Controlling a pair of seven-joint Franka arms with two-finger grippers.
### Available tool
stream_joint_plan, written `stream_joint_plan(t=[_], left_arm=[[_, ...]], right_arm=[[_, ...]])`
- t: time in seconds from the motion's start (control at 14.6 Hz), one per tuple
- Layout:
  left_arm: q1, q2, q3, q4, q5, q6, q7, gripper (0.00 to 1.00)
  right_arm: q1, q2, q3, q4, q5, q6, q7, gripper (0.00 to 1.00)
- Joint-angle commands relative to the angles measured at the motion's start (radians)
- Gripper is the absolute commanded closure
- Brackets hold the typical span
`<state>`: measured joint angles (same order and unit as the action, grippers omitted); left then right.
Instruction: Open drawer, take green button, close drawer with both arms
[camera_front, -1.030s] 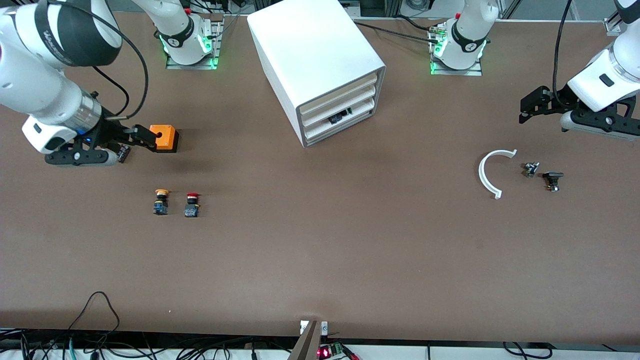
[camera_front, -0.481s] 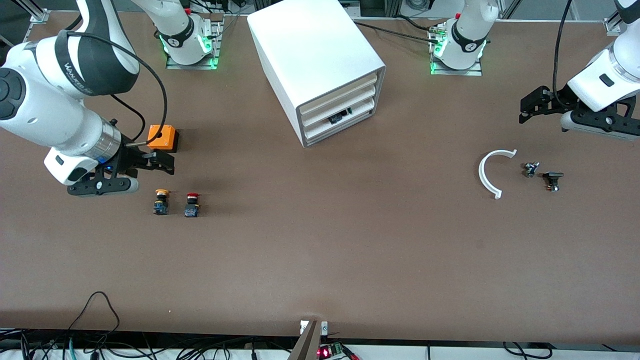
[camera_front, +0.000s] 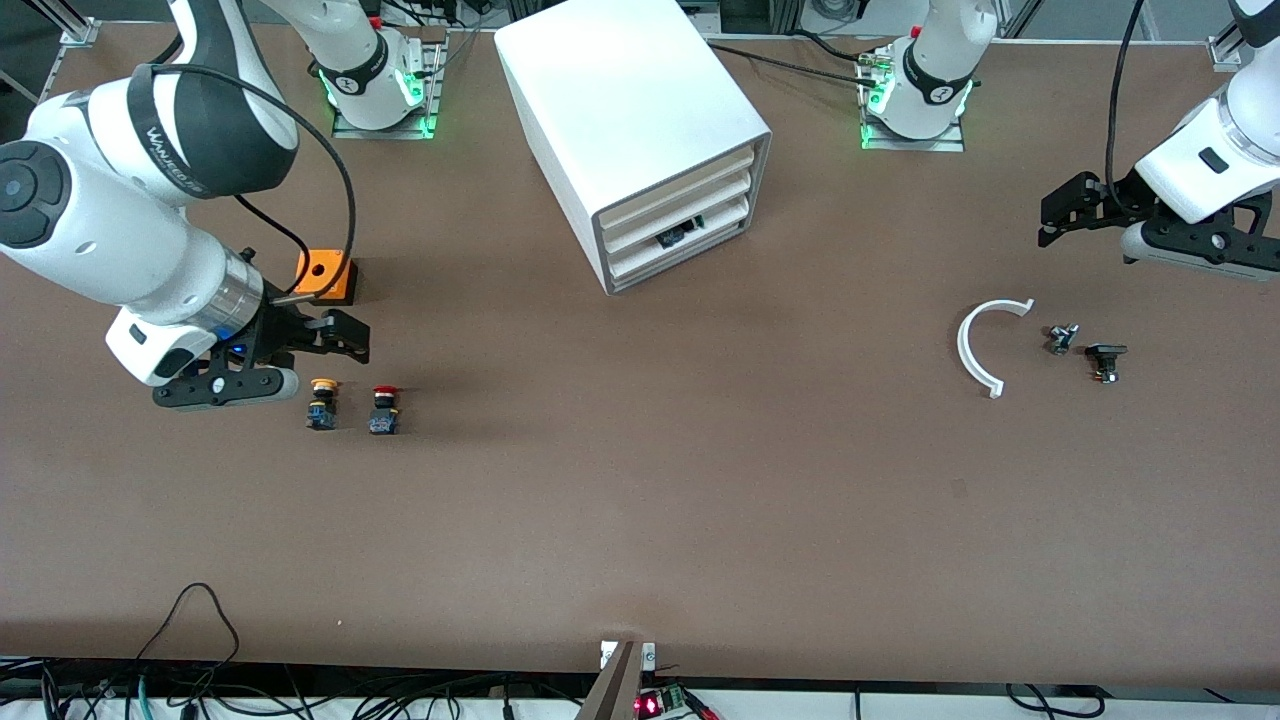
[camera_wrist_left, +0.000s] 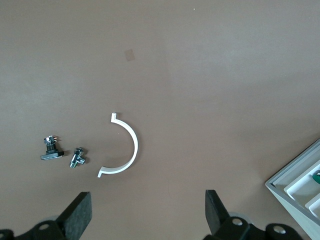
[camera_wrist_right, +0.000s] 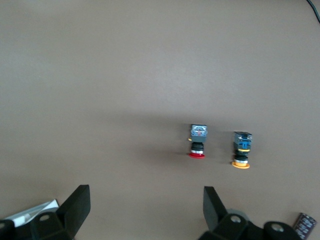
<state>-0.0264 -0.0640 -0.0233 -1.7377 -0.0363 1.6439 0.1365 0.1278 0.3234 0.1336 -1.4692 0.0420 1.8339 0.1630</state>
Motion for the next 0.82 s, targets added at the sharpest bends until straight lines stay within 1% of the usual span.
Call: stream_joint_plan(t=[0.0,0.14,0.34,0.48,0.55,0.76], left_arm=[[-0.009,-0.004,0.003,0.015,0.026,-0.021,-0.017,0.00],[-0.009,-0.005,0.003,0.015,0.024,-0.022,-0.017,0.00],[-0.009,-0.005,0.003,0.015,0.024,-0.029,-0.015,0.00],[-0.007,0.000,0.005,0.015,0.010,-0.064,-0.005,0.00],[-0.006,0.006,0.005,0.015,-0.006,-0.097,-0.002,0.00],[-0.001,0.032,0.006,0.015,-0.137,-0.182,0.003,0.00]], right_arm=[[0.016,0.035,-0.003,0.066,0.006,-0.027,0.058,0.00],[0.038,0.042,-0.003,0.079,0.006,-0.027,0.096,0.00],[0.087,0.062,-0.003,0.119,0.006,-0.035,0.231,0.00],[0.114,0.072,-0.003,0.139,0.006,-0.036,0.317,0.00],[0.131,0.074,-0.003,0.145,0.004,-0.036,0.344,0.00],[0.177,0.075,-0.005,0.147,0.002,-0.030,0.461,0.00]])
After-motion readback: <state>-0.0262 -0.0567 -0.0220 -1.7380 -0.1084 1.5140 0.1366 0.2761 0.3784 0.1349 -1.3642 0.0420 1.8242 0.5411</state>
